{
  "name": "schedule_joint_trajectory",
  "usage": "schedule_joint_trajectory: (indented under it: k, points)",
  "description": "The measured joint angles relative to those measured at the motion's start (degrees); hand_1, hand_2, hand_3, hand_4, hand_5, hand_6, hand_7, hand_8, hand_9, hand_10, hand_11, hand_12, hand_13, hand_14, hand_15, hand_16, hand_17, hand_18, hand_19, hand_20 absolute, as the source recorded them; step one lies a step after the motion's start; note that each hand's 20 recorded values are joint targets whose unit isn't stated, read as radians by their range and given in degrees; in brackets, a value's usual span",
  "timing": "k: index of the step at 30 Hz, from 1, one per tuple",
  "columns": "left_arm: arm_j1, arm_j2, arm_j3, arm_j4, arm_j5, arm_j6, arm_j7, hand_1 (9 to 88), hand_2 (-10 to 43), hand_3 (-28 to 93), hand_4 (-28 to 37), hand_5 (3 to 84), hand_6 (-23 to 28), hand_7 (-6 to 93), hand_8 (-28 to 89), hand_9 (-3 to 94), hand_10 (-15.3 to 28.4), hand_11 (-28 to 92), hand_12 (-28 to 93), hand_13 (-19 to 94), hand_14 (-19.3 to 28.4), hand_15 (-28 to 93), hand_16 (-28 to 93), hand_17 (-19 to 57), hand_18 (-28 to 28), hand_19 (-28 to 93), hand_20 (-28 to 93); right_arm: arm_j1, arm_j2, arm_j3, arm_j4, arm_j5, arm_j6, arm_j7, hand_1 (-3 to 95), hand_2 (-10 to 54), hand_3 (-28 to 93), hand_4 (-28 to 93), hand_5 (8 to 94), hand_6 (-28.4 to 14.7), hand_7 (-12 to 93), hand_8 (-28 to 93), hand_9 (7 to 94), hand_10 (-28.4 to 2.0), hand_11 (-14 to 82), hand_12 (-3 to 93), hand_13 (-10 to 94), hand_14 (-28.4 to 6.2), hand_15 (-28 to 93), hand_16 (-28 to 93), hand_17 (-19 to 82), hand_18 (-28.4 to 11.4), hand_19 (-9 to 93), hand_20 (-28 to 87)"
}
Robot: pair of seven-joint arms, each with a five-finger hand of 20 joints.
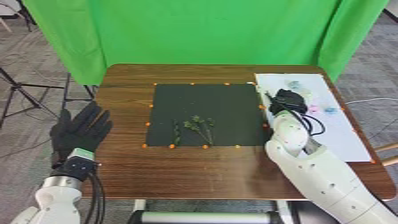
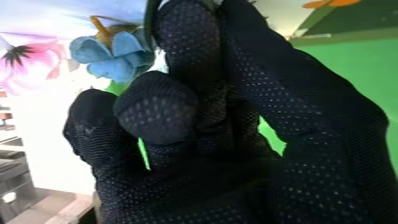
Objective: Arrange flowers
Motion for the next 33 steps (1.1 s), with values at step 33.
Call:
schedule_joint_trajectory:
  k: [33]
  points:
    - [1.11,3.10,-1.57,-0.39,-0.05,0.27,1.03,27.9,14.7,70,-28.3,41.3,5.7,20.1,-12,32.8,12.0,21,7,23,12.0,33,-12,-5.3,10.0,31,6,-14.02,-9.15,4.86,-22.54,8.12,4.82,6.08,50.1,-9.4,79,-14,75.6,-4.1,38,22,87.0,-11.4,32.4,43.5,87,-5.8,62,36,59,-22.5,93,50]
